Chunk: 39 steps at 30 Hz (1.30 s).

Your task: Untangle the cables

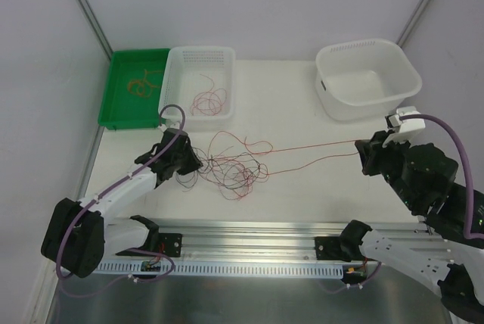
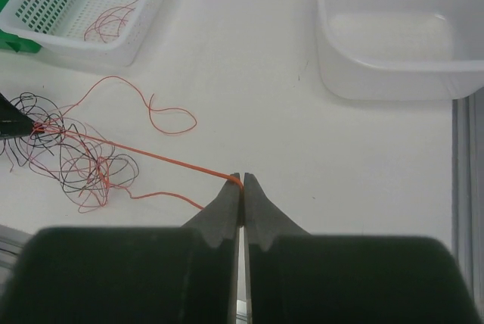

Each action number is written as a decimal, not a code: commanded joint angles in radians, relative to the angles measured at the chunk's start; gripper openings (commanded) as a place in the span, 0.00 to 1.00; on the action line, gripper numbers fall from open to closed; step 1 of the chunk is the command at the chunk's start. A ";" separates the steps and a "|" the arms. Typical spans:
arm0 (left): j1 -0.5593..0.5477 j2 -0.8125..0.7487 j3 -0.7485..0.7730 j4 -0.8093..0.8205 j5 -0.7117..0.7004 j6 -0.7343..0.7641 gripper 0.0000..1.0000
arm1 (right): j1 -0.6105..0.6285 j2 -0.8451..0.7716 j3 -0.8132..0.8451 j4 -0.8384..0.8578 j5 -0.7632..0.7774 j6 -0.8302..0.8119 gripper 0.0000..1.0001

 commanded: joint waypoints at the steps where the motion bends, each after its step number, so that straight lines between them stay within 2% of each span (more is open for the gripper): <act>1: 0.055 0.026 -0.036 -0.114 -0.147 0.042 0.00 | -0.011 -0.018 0.133 0.037 0.201 -0.075 0.01; 8: 0.086 0.011 -0.055 -0.121 -0.178 0.029 0.00 | -0.011 -0.011 0.239 0.083 0.293 -0.141 0.01; 10: 0.086 -0.014 -0.054 -0.119 -0.153 0.029 0.00 | -0.010 -0.003 0.250 0.101 0.270 -0.161 0.01; 12: 0.086 -0.046 -0.045 -0.114 -0.072 0.028 0.00 | -0.011 0.020 0.247 0.077 0.215 -0.138 0.01; 15: 0.079 -0.101 -0.034 -0.087 0.058 0.034 0.00 | -0.010 0.067 0.146 0.028 0.161 -0.042 0.01; 16: 0.075 -0.118 -0.034 -0.075 0.109 0.035 0.00 | -0.010 0.072 0.032 0.048 0.144 -0.020 0.01; 18: 0.063 -0.165 -0.029 -0.061 0.196 0.037 0.00 | -0.010 0.084 -0.090 0.074 0.102 0.061 0.02; 19: 0.060 -0.179 -0.031 -0.061 0.218 0.037 0.00 | -0.016 0.089 -0.198 0.101 0.092 0.095 0.04; 21: 0.049 -0.227 -0.039 -0.056 0.271 0.031 0.00 | -0.025 0.123 -0.300 0.126 0.054 0.197 0.11; 22: 0.043 -0.242 -0.042 -0.055 0.282 0.028 0.00 | -0.042 0.141 -0.386 0.138 0.032 0.225 0.18; 23: 0.040 -0.267 -0.052 -0.052 0.295 0.025 0.00 | -0.052 0.182 -0.415 0.141 -0.007 0.272 0.36; 26: 0.020 -0.299 -0.066 -0.045 0.319 0.020 0.01 | -0.068 0.254 -0.466 0.164 -0.143 0.287 0.54; 33: -0.012 -0.287 -0.068 -0.038 0.341 0.045 0.03 | -0.043 0.337 -0.450 0.399 -0.431 0.117 0.58; 36: -0.038 -0.278 -0.055 -0.036 0.336 0.054 0.04 | -0.045 0.417 -0.408 0.472 -0.540 0.017 0.58; 39: -0.056 -0.273 -0.046 -0.036 0.319 0.055 0.04 | -0.042 0.529 -0.370 0.546 -0.717 -0.037 0.58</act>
